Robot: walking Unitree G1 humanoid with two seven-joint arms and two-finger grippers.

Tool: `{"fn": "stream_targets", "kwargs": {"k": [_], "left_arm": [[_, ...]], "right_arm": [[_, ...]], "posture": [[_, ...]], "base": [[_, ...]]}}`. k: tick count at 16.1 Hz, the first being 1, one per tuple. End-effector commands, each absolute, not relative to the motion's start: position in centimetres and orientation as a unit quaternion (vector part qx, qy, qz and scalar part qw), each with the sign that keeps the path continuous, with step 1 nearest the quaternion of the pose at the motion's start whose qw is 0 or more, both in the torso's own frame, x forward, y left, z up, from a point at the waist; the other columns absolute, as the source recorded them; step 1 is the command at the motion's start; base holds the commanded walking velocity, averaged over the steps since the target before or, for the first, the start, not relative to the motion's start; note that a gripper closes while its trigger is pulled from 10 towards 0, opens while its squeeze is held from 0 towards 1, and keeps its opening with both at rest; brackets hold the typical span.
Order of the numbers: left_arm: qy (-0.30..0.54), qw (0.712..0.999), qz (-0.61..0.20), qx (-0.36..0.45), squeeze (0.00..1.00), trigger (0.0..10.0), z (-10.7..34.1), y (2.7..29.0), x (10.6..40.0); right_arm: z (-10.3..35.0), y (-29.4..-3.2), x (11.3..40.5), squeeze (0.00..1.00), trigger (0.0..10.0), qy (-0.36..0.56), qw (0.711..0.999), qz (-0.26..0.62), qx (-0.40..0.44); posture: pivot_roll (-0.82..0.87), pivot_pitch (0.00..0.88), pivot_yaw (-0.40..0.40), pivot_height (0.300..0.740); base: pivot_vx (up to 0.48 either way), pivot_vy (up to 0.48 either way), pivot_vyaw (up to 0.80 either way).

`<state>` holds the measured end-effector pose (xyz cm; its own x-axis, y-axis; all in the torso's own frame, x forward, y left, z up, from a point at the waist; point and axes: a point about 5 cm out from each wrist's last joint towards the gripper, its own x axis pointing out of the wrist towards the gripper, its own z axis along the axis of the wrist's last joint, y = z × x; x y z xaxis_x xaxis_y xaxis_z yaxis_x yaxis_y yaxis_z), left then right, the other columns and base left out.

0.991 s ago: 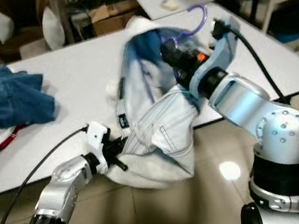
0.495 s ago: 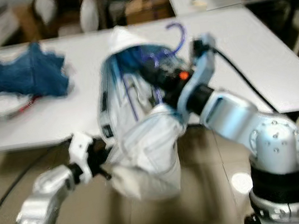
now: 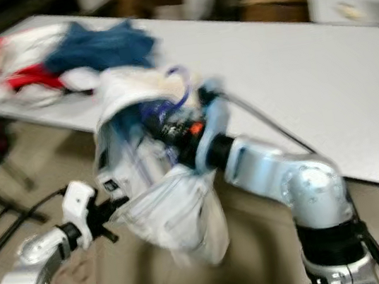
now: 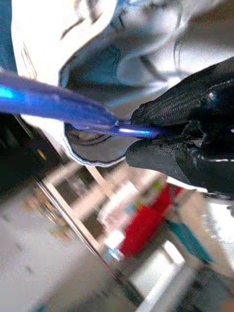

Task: Hang hanger

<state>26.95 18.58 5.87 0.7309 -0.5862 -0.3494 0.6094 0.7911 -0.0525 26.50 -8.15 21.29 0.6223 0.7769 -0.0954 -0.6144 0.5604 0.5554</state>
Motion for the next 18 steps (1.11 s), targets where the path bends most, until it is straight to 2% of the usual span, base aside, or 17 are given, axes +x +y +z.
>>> {"fn": "stream_targets", "kwargs": {"k": [1, 7, 10, 11, 12, 13, 14, 18], "left_arm": [[0.164, 0.929, -0.33, 0.043, 0.0, 10.0, 6.5, 18.0, 27.3], [0.166, 0.923, -0.345, 0.046, 0.0, 10.0, 6.4, 17.1, 27.0], [0.2, 0.931, -0.305, 0.017, 0.0, 10.0, 4.8, 17.3, 27.1], [0.209, 0.929, -0.305, 0.019, 0.29, 10.0, 4.3, 17.3, 26.9], [0.226, 0.922, -0.314, 0.031, 1.0, 10.0, 3.5, 17.2, 26.3], [0.236, 0.917, -0.319, 0.038, 1.0, 10.0, 3.1, 17.2, 26.0], [0.275, 0.901, -0.325, 0.082, 1.0, 10.0, 1.5, 17.7, 24.7], [0.284, 0.899, -0.327, 0.061, 1.0, 10.0, 0.1, 17.7, 23.7]], "right_arm": [[21.1, -8.5, 26.5, 0.0, 10.0, 0.156, 0.874, 0.397, 0.233], [17.0, -10.8, 26.7, 0.0, 10.0, 0.182, 0.911, 0.323, 0.18], [15.6, -11.7, 27.0, 0.0, 10.0, 0.19, 0.925, 0.288, 0.158], [15.3, -12.0, 27.2, 0.0, 10.0, 0.19, 0.929, 0.277, 0.153], [15.2, -12.6, 27.7, 0.0, 10.0, 0.185, 0.938, 0.253, 0.149], [15.1, -12.9, 28.0, 0.0, 10.0, 0.18, 0.942, 0.242, 0.148], [15.2, -13.6, 28.7, 0.0, 10.0, 0.166, 0.95, 0.217, 0.15], [15.5, -14.2, 29.2, 0.0, 10.0, 0.161, 0.953, 0.217, 0.139]], "posture": [[-0.1, 0.0, 0.076, 0.74], [-0.1, 0.006, 0.106, 0.74], [-0.11, 0.007, 0.108, 0.74], [-0.11, 0.006, 0.106, 0.74], [-0.11, 0.006, 0.102, 0.74], [-0.11, 0.006, 0.1, 0.74], [-0.12, 0.005, 0.091, 0.74], [-0.14, 0.007, 0.073, 0.74]], "base": [[0.0, 0.0, 0.8], [0.0, 0.0, 0.8], [0.0, 0.0, 0.8], [0.0, 0.0, 0.8], [0.0, 0.0, 0.8], [0.0, 0.0, 0.8], [0.0, 0.0, 0.8], [0.0, 0.0, 0.8]]}}
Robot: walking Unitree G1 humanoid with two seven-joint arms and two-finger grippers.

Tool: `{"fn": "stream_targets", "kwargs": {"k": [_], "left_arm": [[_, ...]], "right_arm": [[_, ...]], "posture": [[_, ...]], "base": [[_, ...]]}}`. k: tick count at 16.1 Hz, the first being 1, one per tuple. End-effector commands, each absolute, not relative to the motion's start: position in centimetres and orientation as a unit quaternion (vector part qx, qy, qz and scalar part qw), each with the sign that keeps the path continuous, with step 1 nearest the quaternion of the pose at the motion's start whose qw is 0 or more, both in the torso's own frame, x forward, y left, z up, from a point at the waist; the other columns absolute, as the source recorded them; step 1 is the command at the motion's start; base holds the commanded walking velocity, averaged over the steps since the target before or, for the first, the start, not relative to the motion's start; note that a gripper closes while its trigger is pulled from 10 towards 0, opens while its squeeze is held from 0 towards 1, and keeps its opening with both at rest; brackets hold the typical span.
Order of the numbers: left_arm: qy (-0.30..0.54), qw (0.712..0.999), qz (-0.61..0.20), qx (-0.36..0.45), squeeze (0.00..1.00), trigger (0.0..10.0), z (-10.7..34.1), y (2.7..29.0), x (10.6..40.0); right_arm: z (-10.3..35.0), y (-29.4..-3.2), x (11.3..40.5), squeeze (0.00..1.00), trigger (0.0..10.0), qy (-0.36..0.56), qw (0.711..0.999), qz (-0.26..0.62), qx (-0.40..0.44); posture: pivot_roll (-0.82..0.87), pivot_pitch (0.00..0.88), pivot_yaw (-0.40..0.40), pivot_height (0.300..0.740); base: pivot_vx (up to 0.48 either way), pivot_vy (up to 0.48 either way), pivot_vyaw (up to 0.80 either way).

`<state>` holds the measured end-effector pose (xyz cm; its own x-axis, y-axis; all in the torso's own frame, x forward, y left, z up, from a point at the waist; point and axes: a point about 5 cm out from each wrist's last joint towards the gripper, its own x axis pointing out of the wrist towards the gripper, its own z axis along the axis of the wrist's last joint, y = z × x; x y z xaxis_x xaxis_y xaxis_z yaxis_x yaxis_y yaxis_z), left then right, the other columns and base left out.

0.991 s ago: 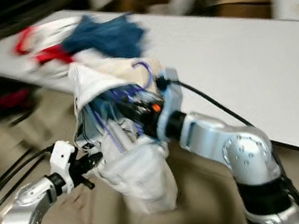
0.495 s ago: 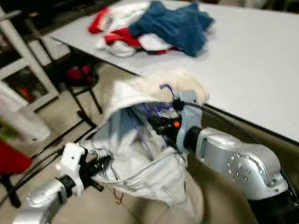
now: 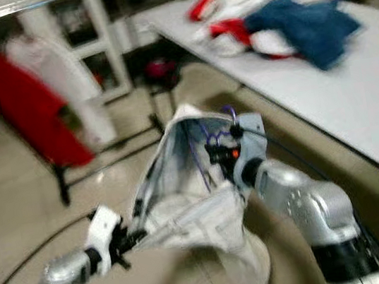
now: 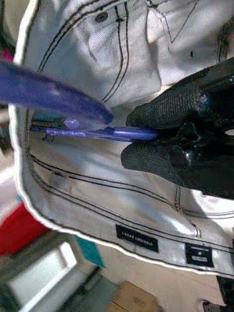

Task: Hang hanger

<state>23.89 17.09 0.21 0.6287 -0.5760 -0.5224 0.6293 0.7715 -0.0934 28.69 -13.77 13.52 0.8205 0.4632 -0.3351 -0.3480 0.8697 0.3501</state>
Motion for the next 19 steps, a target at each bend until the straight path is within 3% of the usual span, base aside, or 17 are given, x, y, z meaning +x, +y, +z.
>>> {"fn": "stream_targets", "kwargs": {"k": [1, 3, 6, 9, 10, 11, 15, 19], "left_arm": [[0.246, 0.911, -0.331, 0.025, 1.0, 10.0, 0.1, 17.6, 23.8], [0.217, 0.916, -0.337, -0.001, 1.0, 10.0, 0.8, 17.9, 24.0], [0.097, 0.921, -0.376, -0.045, 1.0, 10.0, 6.0, 18.3, 25.5], [0.01, 0.913, -0.406, -0.038, 0.96, 10.0, 11.3, 16.1, 27.2], [-0.005, 0.913, -0.408, -0.034, 0.22, 10.0, 12.3, 15.5, 27.6], [-0.007, 0.919, -0.394, -0.027, 0.0, 10.0, 13.1, 15.1, 28.1], [0.019, 0.953, -0.299, 0.04, 0.0, 10.0, 12.0, 15.6, 29.1], [0.032, 0.966, -0.255, 0.025, 0.0, 10.0, 11.4, 15.7, 29.0]], "right_arm": [[15.3, -14.4, 29.2, 0.0, 10.0, 0.165, 0.954, 0.216, 0.129], [15.0, -14.6, 29.2, 0.0, 10.0, 0.168, 0.955, 0.213, 0.122], [13.8, -15.3, 29.0, 0.0, 10.0, 0.182, 0.963, 0.189, 0.066], [13.0, -15.8, 28.9, 0.0, 10.0, 0.189, 0.966, 0.167, 0.048], [12.7, -16.0, 28.8, 0.0, 10.0, 0.19, 0.968, 0.158, 0.041], [12.2, -16.5, 28.7, 0.0, 10.0, 0.192, 0.971, 0.138, 0.028], [10.9, -18.6, 28.4, 0.0, 10.0, 0.157, 0.986, 0.04, 0.038], [9.3, -20.3, 26.7, 0.0, 10.0, 0.148, 0.986, -0.041, 0.072]], "posture": [[-0.14, 0.007, 0.066, 0.74], [-0.14, 0.007, 0.062, 0.74], [-0.13, 0.007, 0.061, 0.74], [-0.14, 0.007, 0.069, 0.74], [-0.14, 0.007, 0.075, 0.74], [-0.14, 0.005, 0.08, 0.74], [-0.15, 0.0, 0.103, 0.74], [-0.15, 0.0, 0.117, 0.74]], "base": [[0.0, 0.0, 0.8], [0.0, 0.0, 0.8], [0.0, 0.0, 0.8], [0.0, 0.0, 0.8], [0.0, 0.0, 0.8], [0.0, 0.0, 0.8], [0.0, 0.0, 0.4], [0.0, 0.0, 0.0]]}}
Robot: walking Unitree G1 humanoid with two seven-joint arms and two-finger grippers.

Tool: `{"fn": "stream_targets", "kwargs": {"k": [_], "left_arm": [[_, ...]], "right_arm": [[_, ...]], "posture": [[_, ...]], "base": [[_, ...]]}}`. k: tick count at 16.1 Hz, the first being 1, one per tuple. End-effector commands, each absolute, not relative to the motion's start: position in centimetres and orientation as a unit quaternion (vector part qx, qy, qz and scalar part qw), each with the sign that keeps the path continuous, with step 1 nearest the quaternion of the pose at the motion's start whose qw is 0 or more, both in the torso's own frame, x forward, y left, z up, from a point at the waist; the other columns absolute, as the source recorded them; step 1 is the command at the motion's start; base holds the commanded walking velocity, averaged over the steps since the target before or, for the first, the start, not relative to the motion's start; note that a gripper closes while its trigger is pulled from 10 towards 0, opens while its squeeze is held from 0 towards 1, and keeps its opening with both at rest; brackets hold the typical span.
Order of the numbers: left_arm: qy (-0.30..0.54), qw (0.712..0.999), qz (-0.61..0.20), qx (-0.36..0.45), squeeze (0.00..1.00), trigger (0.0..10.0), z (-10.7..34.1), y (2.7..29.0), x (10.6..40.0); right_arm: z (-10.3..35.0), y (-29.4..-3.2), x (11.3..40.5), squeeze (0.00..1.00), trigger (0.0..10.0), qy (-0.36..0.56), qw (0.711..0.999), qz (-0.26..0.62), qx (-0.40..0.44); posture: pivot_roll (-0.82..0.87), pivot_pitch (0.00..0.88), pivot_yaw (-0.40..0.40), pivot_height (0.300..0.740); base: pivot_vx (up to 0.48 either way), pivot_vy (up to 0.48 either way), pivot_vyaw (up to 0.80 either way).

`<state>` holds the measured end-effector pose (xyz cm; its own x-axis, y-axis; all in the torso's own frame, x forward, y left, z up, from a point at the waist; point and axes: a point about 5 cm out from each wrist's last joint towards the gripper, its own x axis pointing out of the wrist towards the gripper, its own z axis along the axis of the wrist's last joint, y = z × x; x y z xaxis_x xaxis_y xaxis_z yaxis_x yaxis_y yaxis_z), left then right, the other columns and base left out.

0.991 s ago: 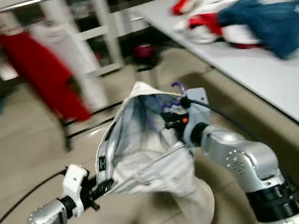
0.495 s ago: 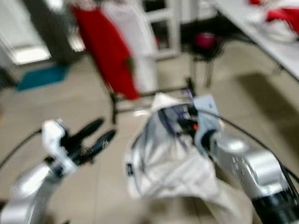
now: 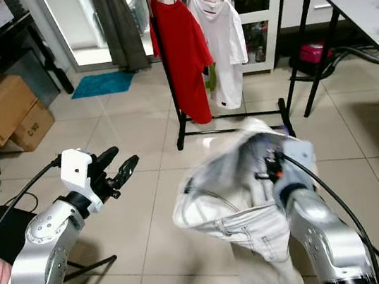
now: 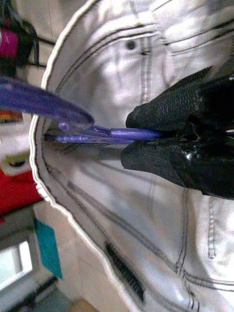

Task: Hang hanger

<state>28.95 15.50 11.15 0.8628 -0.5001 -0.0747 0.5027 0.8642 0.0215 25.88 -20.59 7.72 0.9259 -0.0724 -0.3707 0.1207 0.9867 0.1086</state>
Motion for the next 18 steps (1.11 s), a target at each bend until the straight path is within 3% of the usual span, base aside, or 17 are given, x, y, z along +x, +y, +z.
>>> {"fn": "stream_targets", "kwargs": {"k": [1, 4, 8, 18], "left_arm": [[0.036, 0.966, -0.255, 0.036, 0.0, 10.0, 11.3, 15.5, 29.0], [0.039, 0.966, -0.253, 0.037, 0.0, 10.0, 11.5, 14.5, 29.7], [0.039, 0.969, -0.244, 0.023, 0.0, 10.0, 11.6, 14.3, 29.7], [0.042, 0.968, -0.247, 0.033, 0.0, 10.0, 11.6, 14.1, 29.6]], "right_arm": [[9.4, -20.4, 26.5, 0.0, 10.0, 0.133, 0.988, -0.053, 0.058], [9.9, -18.5, 26.4, 0.0, 10.0, 0.104, 0.994, -0.022, 0.032], [9.9, -18.5, 26.1, 0.0, 10.0, 0.092, 0.992, -0.038, 0.074], [10.2, -17.4, 26.2, 0.0, 10.0, 0.086, 0.993, -0.014, 0.08]], "posture": [[-0.15, 0.0, 0.124, 0.74], [-0.15, 0.025, 0.144, 0.74], [-0.14, 0.057, 0.128, 0.74], [-0.14, 0.071, 0.121, 0.74]], "base": [[0.0, 0.0, 0.0], [0.279, 0.0, 0.0], [0.303, 0.0, 0.0], [0.336, 0.0, 0.0]]}}
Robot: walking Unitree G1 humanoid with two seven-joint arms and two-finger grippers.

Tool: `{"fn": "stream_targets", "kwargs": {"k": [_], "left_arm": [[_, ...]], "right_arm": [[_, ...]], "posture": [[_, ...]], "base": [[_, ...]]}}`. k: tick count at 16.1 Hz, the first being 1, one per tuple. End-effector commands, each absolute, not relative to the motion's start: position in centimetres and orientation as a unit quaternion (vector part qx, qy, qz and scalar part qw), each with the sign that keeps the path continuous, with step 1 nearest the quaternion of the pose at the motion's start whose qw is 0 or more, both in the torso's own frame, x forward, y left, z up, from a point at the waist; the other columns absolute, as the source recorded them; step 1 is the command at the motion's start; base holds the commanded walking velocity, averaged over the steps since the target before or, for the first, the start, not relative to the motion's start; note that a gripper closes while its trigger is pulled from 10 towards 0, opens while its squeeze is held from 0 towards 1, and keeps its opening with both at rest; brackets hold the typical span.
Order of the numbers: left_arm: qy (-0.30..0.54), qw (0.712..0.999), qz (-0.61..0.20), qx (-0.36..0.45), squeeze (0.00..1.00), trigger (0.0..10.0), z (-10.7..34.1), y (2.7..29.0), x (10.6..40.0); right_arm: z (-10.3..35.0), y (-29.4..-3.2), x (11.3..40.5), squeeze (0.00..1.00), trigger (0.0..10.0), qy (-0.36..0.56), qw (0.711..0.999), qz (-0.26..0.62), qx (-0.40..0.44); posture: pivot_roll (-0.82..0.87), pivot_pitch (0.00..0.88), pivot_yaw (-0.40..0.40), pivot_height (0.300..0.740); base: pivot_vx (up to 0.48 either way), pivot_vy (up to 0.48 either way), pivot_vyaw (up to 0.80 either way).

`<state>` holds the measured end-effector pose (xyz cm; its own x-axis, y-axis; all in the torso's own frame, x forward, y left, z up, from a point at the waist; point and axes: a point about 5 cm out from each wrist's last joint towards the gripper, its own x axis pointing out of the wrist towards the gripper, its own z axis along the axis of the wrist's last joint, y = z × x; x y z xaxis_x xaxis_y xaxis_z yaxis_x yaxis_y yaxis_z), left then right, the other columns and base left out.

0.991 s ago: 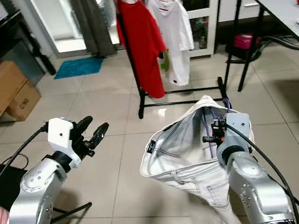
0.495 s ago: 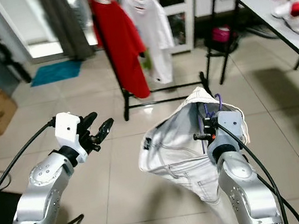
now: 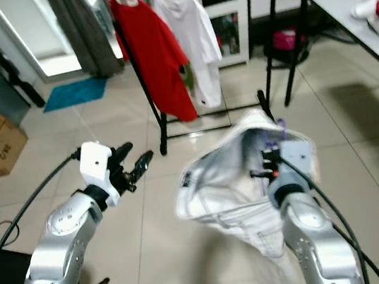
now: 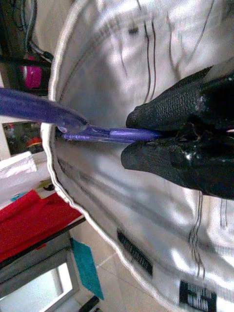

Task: Hang hanger

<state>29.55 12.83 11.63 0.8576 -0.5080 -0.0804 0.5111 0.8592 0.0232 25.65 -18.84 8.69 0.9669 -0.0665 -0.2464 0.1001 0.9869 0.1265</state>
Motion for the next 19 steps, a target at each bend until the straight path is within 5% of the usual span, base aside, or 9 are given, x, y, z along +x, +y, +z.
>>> {"fn": "stream_targets", "kwargs": {"k": [1, 19], "left_arm": [[0.042, 0.967, -0.248, 0.033, 0.0, 10.0, 11.6, 14.1, 29.59], [0.048, 0.963, -0.262, 0.041, 0.0, 10.0, 11.41, 14.04, 29.85]], "right_arm": [[10.16, -17.36, 26.2, 0.0, 10.0, 0.087, 0.993, -0.014, 0.084], [10.11, -17.22, 26.16, 0.0, 10.0, 0.087, 0.991, -0.007, 0.098]], "posture": [[-0.14, 0.071, 0.121, 0.74], [-0.14, 0.064, 0.132, 0.74]], "base": [[0.337, 0.0, 0.0], [0.337, 0.0, -0.09]]}}
